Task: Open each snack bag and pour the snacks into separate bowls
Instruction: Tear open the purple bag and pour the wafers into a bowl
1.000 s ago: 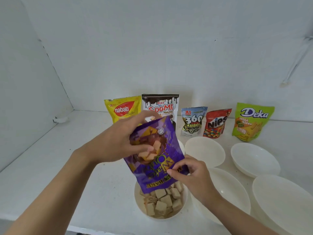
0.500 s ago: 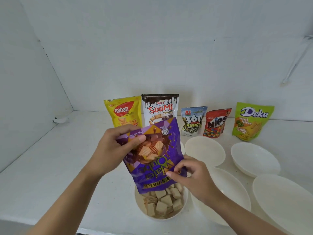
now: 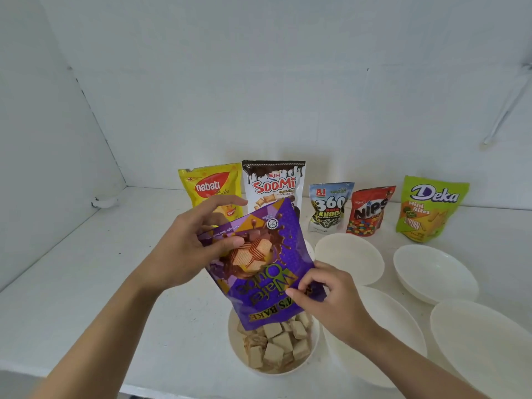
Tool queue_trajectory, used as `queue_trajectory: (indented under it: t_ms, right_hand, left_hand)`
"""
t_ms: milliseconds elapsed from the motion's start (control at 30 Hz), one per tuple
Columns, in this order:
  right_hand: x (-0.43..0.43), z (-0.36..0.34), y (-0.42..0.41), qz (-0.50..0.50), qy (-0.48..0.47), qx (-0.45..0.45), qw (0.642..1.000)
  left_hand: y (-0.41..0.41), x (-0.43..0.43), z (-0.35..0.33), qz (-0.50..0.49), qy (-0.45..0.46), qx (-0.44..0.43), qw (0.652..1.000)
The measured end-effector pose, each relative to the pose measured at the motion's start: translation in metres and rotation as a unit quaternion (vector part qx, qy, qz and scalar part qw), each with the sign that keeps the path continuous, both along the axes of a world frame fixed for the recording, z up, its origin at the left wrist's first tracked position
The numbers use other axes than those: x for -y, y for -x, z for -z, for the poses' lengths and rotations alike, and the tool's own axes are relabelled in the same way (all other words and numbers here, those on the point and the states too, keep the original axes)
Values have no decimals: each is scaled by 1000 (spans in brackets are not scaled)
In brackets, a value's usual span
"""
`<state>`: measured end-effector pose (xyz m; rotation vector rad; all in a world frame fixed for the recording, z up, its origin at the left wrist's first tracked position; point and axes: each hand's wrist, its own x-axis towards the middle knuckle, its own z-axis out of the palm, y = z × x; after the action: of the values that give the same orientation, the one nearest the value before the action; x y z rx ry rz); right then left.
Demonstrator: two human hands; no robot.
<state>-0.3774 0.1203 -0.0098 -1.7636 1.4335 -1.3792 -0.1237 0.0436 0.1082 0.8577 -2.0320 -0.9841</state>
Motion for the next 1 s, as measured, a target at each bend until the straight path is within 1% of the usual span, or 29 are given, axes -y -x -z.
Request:
queue_trajectory:
  t_ms: [67, 100, 233, 333, 400, 533, 700, 733, 767, 867, 900, 933, 967, 1000]
  right_hand:
    - [-1, 2, -2, -29, -35, -8, 999]
    - [-1, 4, -2, -31, -39, -12, 999]
    - [0, 3, -3, 0, -3, 8, 1000]
    - [-1, 4, -3, -38, -75, 16, 996]
    - [-2, 3, -3, -41, -94, 19, 994]
    - [5, -9, -4, -13, -36, 48, 998]
    - [3, -6, -2, -55, -91, 20, 994]
    - [3, -6, -1, -48, -91, 34, 994]
    - [4, -8, -1, -37, -90, 68, 993]
    - [9, -17, -2, -9, -106, 217, 970]
    - [12, -19, -2, -7, -118, 243, 963]
    - [13, -20, -2, -15, -132, 255, 958]
    - [14, -21, -3, -27, -146, 247, 958]
    - [14, -21, -4, -38, -155, 219, 963]
  left_hand:
    - [-1, -1, 6, -8, -9, 12, 1000]
    - [-3, -1, 9, -11, -17, 14, 1000]
    - [-9, -1, 15, -15, -45, 0, 999]
    - [-8, -1, 17, 3, -62, 17, 998]
    - [-5, -2, 18, 4, -55, 29, 998]
    - [-6, 4, 10, -5, -24, -19, 1000]
    - [-3, 5, 20, -23, 10, -11, 1000]
    - [-4, 5, 26, -37, 1, -28, 999]
    - [-6, 6, 30, -54, -17, -53, 997]
    - [-19, 10, 40, -103, -71, -120, 985]
    - [-23, 9, 43, -110, -87, -140, 980]
    - [-26, 7, 46, -114, -109, -163, 974]
    - [-28, 5, 48, -120, -136, -184, 966]
    - [-29, 3, 51, -127, -170, -197, 957]
